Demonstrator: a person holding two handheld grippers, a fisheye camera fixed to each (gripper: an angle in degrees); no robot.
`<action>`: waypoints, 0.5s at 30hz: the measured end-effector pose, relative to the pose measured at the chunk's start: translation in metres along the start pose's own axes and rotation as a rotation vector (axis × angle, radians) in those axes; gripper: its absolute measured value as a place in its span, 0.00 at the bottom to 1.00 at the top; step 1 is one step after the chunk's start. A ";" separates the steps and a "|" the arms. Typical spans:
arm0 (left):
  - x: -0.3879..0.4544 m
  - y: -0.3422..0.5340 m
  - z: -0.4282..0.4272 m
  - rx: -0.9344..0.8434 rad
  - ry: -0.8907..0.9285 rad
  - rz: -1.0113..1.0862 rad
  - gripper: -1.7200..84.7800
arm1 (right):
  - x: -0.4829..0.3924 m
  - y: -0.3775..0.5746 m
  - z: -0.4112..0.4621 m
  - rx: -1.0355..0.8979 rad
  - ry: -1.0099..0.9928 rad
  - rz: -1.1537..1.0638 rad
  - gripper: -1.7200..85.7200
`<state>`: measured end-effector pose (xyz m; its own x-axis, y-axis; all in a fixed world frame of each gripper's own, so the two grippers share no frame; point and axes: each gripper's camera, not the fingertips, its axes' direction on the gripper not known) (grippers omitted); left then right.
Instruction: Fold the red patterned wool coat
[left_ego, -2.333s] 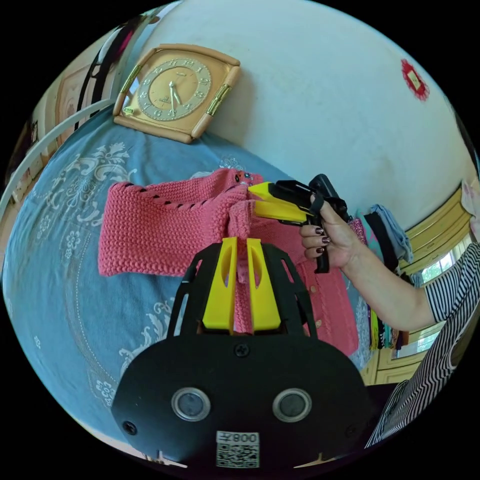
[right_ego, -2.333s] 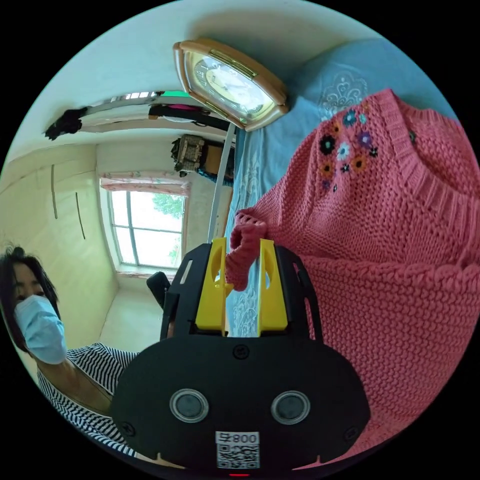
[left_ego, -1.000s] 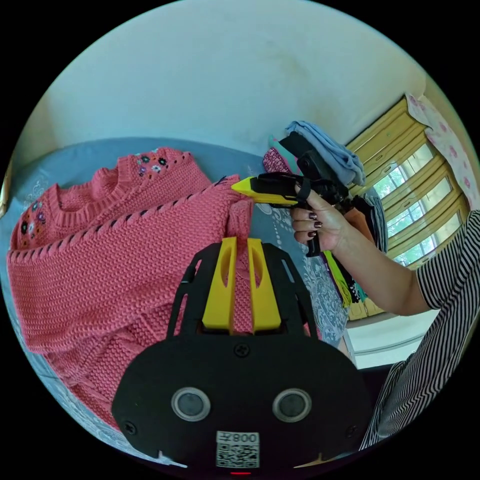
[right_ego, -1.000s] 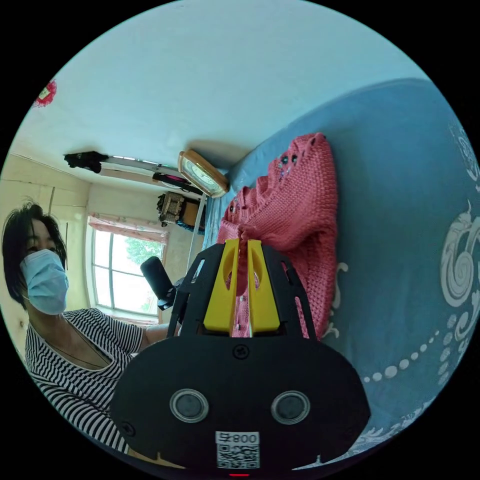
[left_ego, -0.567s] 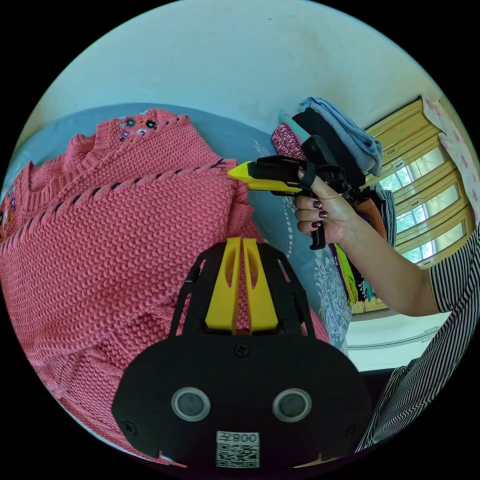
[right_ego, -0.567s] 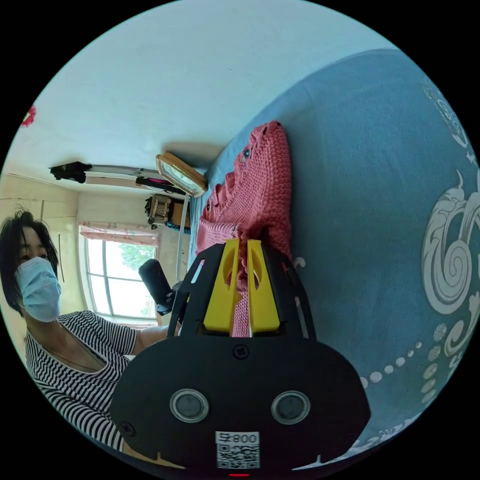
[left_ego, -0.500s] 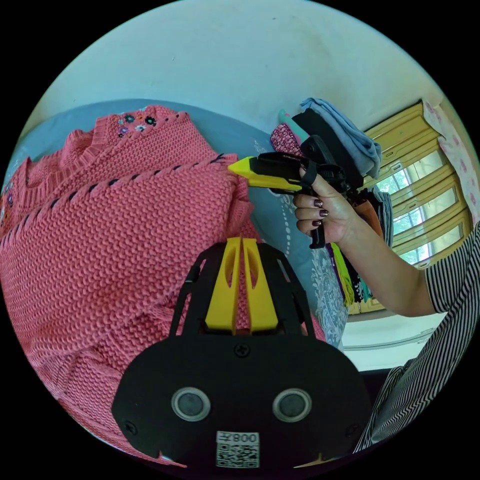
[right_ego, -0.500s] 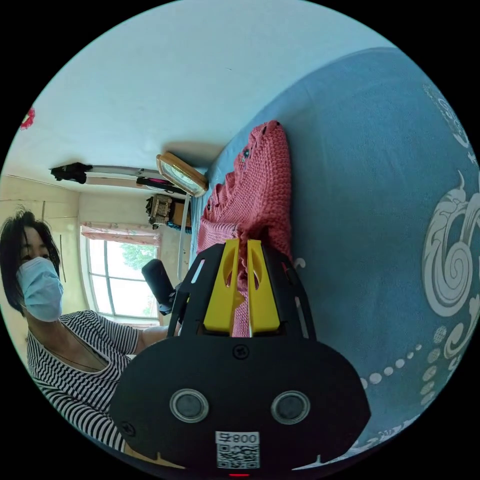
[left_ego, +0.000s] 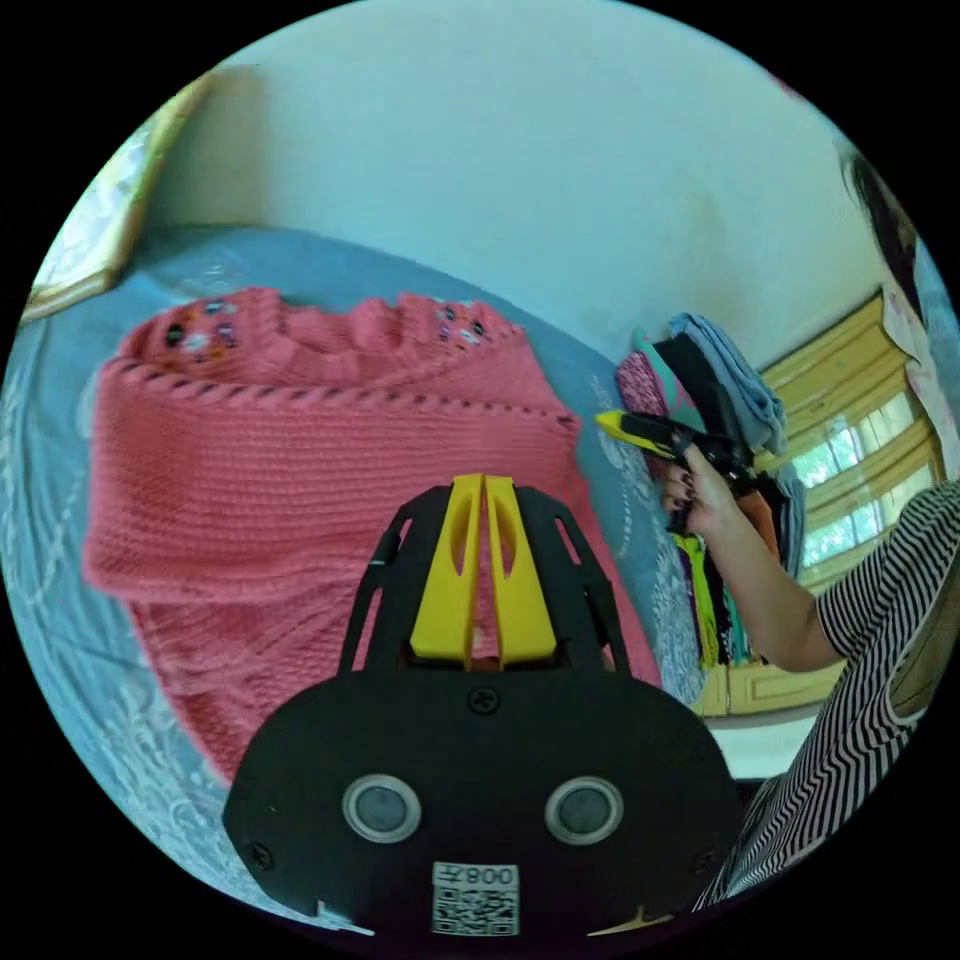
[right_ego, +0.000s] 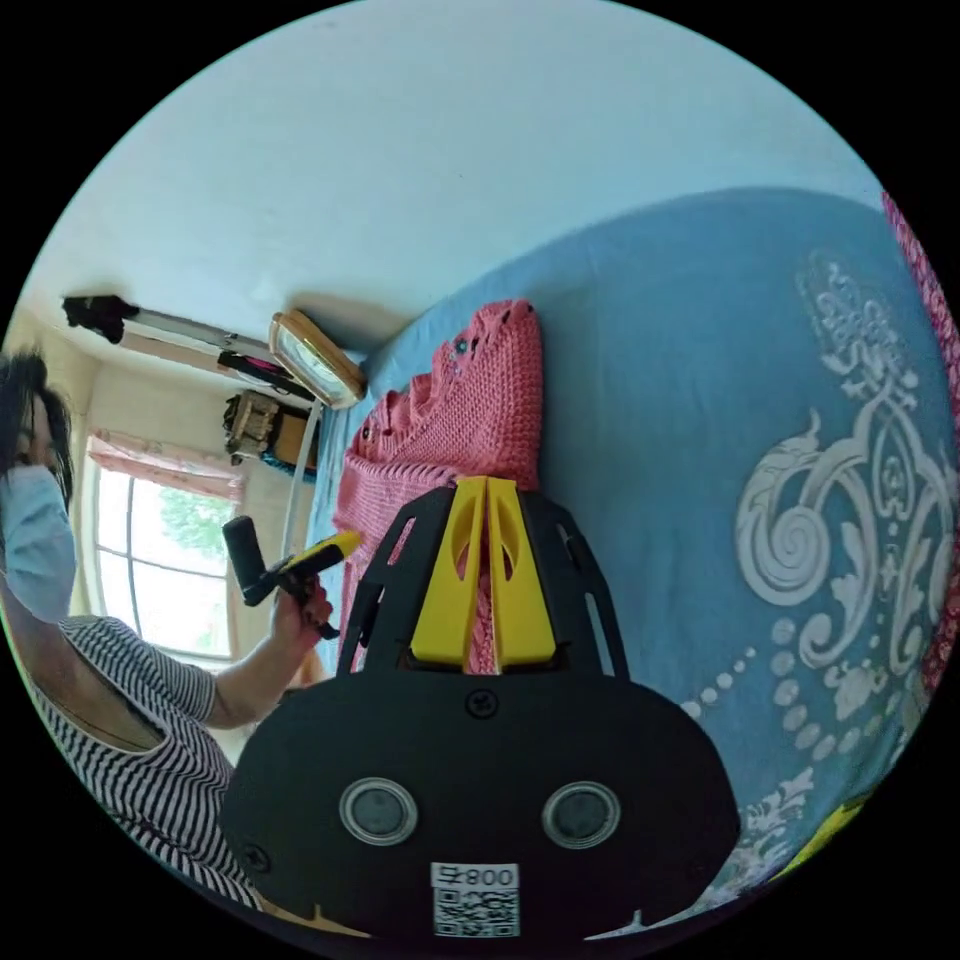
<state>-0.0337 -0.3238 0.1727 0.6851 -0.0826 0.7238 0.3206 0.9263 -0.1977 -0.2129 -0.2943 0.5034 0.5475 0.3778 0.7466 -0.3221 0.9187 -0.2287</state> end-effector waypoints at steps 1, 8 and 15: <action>-0.014 0.005 -0.010 0.031 -0.049 -0.041 0.02 | -0.010 0.007 0.001 -0.002 0.010 -0.038 0.02; -0.079 0.037 -0.005 0.031 -0.209 -0.205 0.02 | -0.018 0.040 0.044 -0.237 0.088 -0.108 0.02; -0.091 0.070 0.001 0.062 -0.173 -0.220 0.02 | -0.021 0.072 0.012 -0.149 -0.008 -0.092 0.02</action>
<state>-0.0736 -0.2509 0.0936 0.4798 -0.2254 0.8479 0.4055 0.9140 0.0135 -0.2566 -0.2378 0.4786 0.5626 0.2914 0.7737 -0.1526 0.9563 -0.2492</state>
